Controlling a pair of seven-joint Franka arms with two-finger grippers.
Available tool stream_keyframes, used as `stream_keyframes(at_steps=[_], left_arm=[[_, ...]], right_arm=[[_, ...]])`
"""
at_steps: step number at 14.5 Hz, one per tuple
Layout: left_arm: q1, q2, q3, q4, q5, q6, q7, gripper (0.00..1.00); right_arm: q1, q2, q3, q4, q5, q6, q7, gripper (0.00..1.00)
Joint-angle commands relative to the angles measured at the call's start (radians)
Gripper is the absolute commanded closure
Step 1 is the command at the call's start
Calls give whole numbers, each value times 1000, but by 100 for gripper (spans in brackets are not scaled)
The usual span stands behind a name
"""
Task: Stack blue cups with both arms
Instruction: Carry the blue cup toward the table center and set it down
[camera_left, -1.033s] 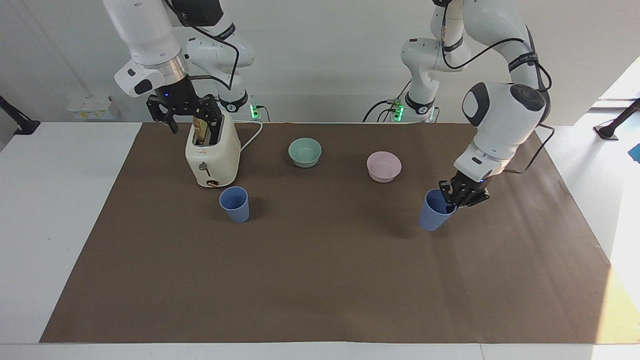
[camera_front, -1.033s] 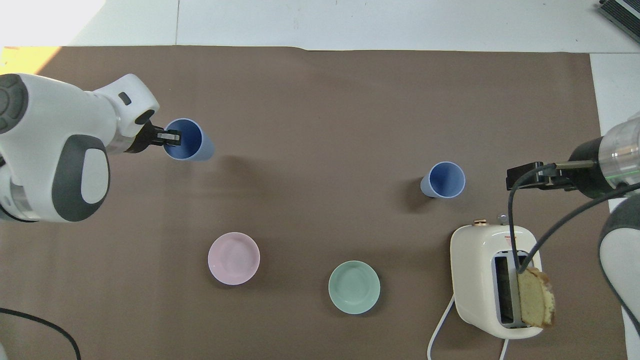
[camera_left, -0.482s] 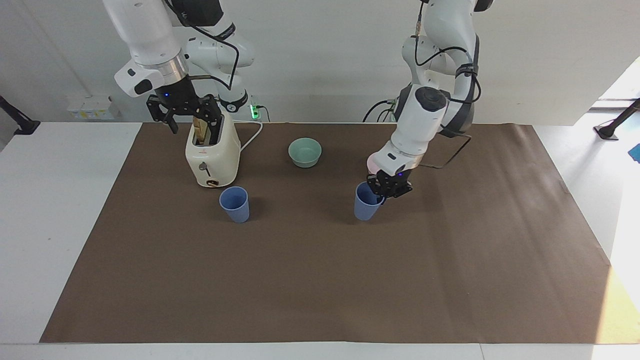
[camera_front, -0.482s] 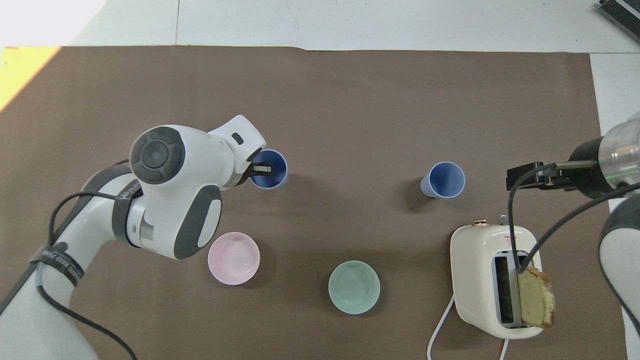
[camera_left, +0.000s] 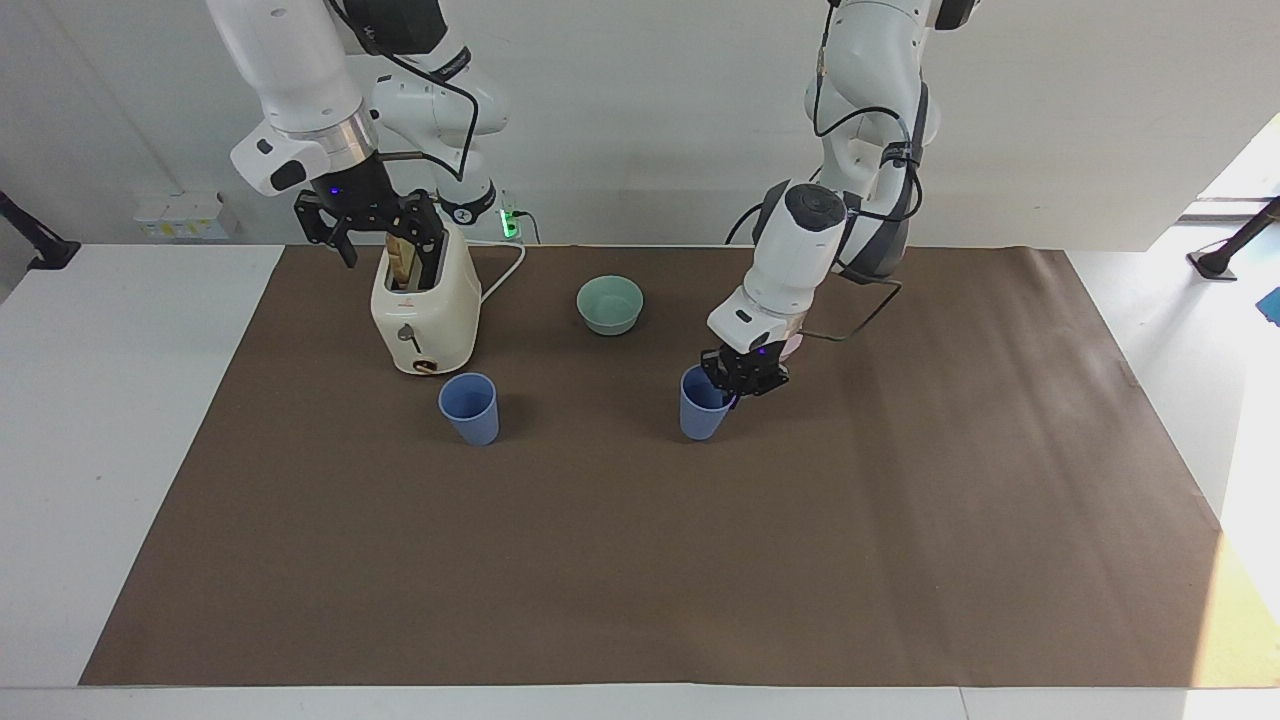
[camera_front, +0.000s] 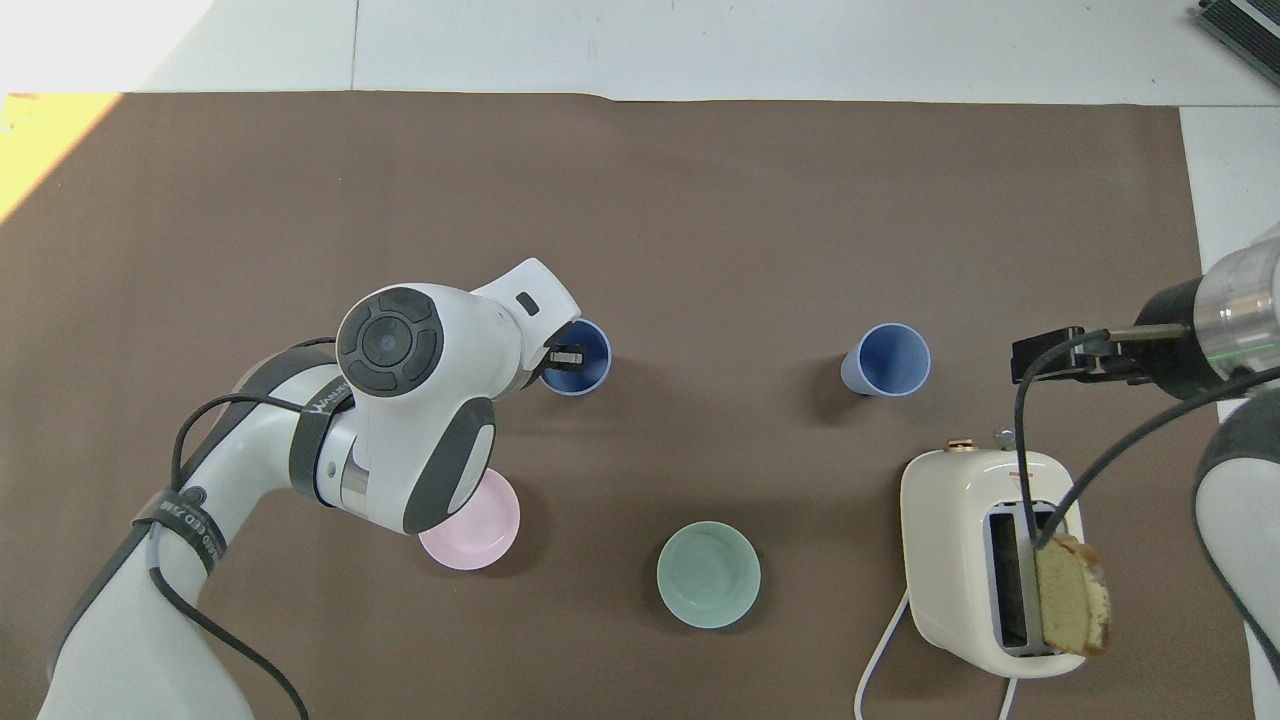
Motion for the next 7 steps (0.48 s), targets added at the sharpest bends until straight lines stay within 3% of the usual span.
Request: stream_keyframes(at_steps=[1,2,3,5,6,7], left_arm=[[-34,19,17,-2,-1,21,-7,100],[-31,21,17,3,-7,16,-7,98],[-28,21,17,9,-10,8,-7,82],[-30,21,17,14,-12,-7,-9,61],[-27,21,17,26,-12,-12,-9,40],[-25,19,18,31,-12,-18,-9,7]], right_arm=[[-17,-31,7,-37,2,24,-25,0],[-17,-31,7,-37,2,24,-25,0],[-14,-33,7,-37,2,24,-20,0],[-12,-34,7,-40,9,24,-20,0],[-12,-34,7,-38,14,25,-17,0],[-12,-34,7,-38,17,30,-14,0]])
